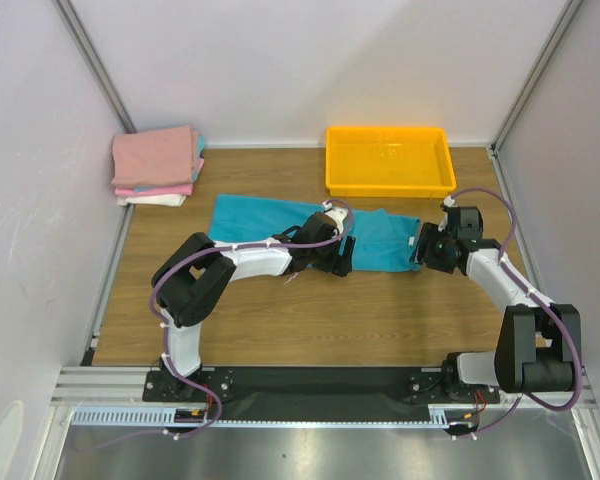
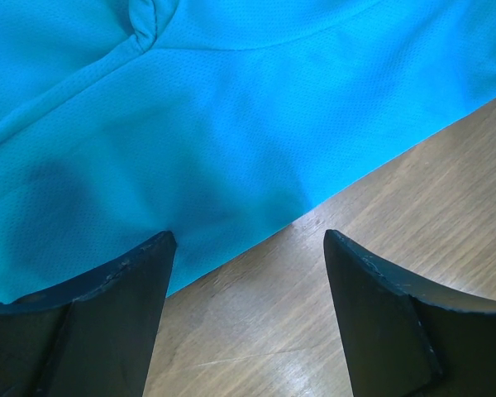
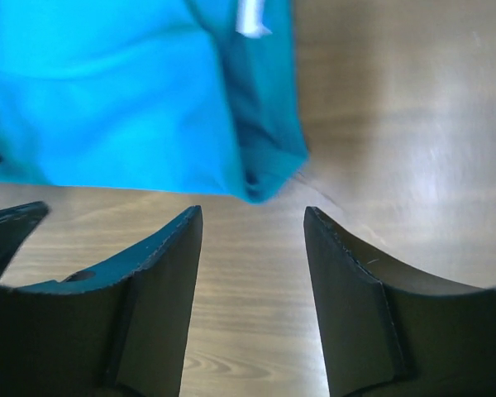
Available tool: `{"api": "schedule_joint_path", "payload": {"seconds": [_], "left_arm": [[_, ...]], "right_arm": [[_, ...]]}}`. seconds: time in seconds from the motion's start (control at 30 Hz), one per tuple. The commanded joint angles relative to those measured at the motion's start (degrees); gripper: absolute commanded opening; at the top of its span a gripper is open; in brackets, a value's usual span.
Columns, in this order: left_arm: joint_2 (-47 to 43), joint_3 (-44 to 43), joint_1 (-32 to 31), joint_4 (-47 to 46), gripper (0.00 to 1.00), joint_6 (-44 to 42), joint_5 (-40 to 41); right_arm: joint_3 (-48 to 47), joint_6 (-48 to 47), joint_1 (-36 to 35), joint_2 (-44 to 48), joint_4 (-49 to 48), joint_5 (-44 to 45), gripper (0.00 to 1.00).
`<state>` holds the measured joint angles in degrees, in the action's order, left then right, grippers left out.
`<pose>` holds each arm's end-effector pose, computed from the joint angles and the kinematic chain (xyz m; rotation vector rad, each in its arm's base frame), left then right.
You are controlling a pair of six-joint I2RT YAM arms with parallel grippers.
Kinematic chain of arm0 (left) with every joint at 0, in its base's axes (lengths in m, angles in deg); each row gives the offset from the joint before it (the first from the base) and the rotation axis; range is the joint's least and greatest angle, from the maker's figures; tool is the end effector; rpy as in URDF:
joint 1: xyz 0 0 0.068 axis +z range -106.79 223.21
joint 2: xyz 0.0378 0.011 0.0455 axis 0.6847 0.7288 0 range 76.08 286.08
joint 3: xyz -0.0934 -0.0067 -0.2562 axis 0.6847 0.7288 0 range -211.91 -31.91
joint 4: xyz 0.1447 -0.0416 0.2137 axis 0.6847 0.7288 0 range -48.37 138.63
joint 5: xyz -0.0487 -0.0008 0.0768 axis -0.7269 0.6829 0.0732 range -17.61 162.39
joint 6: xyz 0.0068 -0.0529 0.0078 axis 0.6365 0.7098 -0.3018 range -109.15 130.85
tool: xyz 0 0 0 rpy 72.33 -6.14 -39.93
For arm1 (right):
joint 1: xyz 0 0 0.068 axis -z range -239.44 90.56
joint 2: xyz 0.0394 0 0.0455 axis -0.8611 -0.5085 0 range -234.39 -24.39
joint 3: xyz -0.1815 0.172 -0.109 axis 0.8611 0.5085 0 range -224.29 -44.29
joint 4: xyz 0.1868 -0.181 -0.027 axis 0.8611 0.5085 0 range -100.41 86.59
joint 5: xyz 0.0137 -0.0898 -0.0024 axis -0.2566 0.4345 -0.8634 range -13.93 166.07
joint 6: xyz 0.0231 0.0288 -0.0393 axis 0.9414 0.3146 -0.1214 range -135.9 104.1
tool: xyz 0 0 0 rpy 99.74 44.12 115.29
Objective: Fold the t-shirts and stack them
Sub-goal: Fold the tshirt
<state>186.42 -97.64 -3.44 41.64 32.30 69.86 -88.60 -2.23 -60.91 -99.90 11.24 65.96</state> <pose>0.2777 -0.2965 0.1547 0.5539 2.3749 -0.6155 0.2602 0.0130 0.2065 0.1918 2.4956 0.3302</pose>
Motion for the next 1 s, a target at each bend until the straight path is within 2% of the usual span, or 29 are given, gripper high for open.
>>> {"api": "schedule_joint_path", "payload": {"seconds": [0.0, 0.03, 0.13, 0.27, 0.3, 0.63, 0.8, 0.97], "left_arm": [[0.84, -0.53, -0.19, 5.35, 0.80, 0.78, 1.20], [0.84, -0.53, -0.19, 5.35, 0.80, 0.96, 1.38], [0.84, -0.53, -0.19, 5.44, 0.80, 1.14, 1.38], [0.92, -0.71, -0.19, 5.09, 0.80, 1.75, 1.38], [0.84, -0.71, -0.19, 5.09, 0.80, 1.75, 1.38], [0.84, -0.62, -0.19, 5.00, 0.80, 1.75, 1.56], [0.84, -0.71, -0.19, 5.17, 0.80, 1.57, 1.82], [0.93, -0.80, -0.19, 5.09, 0.80, 1.31, 1.82]], "right_arm": [[0.55, 5.03, 0.16, 1.24, 2.25, 5.61, 0.58], [0.11, 10.18, 0.42, 0.89, 4.35, 7.98, 0.58], [0.19, 20.21, 1.04, 0.18, 6.74, 6.96, 0.59], [8.69, 38.74, 1.04, 3.69, -2.91, 1.85, 0.59], [9.85, 40.63, 1.04, 4.74, -4.49, 1.41, 0.58], [13.11, 48.11, 2.79, 6.77, -9.96, 5.18, 0.52], [14.61, 50.49, 3.50, 7.39, -11.45, 7.38, 0.42], [16.37, 52.51, 4.55, 4.41, -15.22, 4.23, 0.39]]}}
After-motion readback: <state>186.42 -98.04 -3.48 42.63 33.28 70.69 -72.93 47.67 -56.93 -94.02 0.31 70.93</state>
